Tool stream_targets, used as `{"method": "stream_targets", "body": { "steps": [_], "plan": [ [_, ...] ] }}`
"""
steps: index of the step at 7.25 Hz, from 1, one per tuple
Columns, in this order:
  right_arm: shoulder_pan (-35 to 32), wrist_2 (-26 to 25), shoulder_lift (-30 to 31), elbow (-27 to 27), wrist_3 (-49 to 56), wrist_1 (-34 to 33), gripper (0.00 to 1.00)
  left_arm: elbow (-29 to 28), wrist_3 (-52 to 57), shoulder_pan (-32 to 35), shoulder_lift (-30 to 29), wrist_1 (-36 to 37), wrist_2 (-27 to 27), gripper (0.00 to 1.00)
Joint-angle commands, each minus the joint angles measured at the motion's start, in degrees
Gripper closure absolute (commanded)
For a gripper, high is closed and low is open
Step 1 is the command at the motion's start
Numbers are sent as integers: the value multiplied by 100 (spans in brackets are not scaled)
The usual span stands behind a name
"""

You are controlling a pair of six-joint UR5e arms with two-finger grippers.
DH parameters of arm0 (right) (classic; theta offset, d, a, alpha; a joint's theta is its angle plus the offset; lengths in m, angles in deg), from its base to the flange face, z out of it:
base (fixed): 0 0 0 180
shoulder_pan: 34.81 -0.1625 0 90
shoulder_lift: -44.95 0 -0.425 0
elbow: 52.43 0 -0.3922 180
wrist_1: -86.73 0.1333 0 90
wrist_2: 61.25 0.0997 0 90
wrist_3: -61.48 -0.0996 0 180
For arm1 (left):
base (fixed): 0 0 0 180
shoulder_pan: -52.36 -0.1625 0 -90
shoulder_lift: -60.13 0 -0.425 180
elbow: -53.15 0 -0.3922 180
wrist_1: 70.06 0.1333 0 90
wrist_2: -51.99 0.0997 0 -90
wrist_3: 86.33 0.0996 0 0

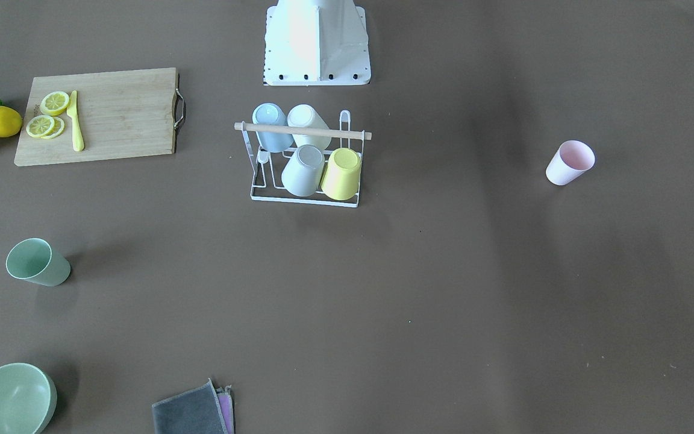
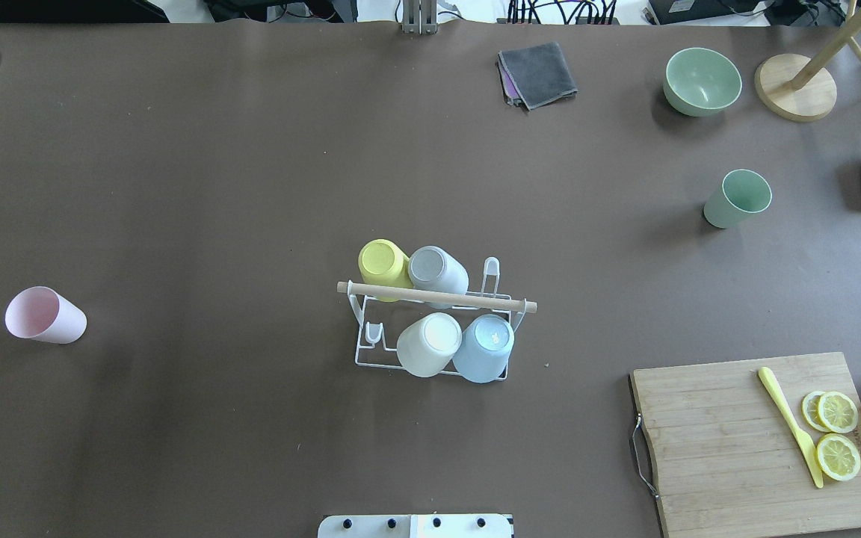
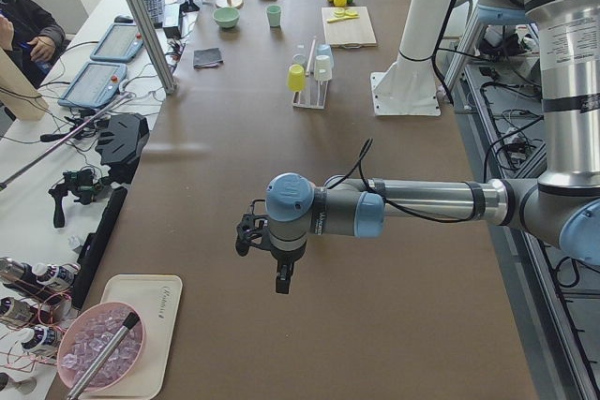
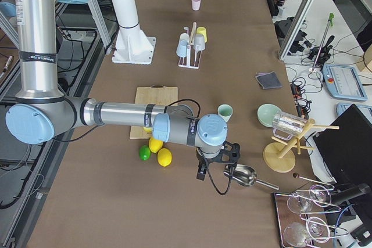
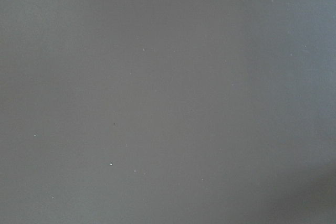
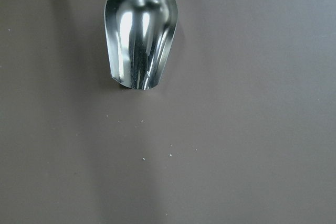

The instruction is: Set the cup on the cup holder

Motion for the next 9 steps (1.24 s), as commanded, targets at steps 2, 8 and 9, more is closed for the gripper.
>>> {"method": "stream_targets", "body": {
  "steps": [2, 8, 9],
  "plan": [
    [105, -385, 45, 0, 270, 489, 0, 372, 223, -388, -57, 30, 498, 2],
    [113, -350, 36, 17, 703, 506, 0, 1131, 215, -2038, -1734, 2078, 3335, 2],
    [105, -350, 36, 17, 703, 506, 0, 1148, 223, -2346, -1823, 2095, 3722, 2]
  ]
}}
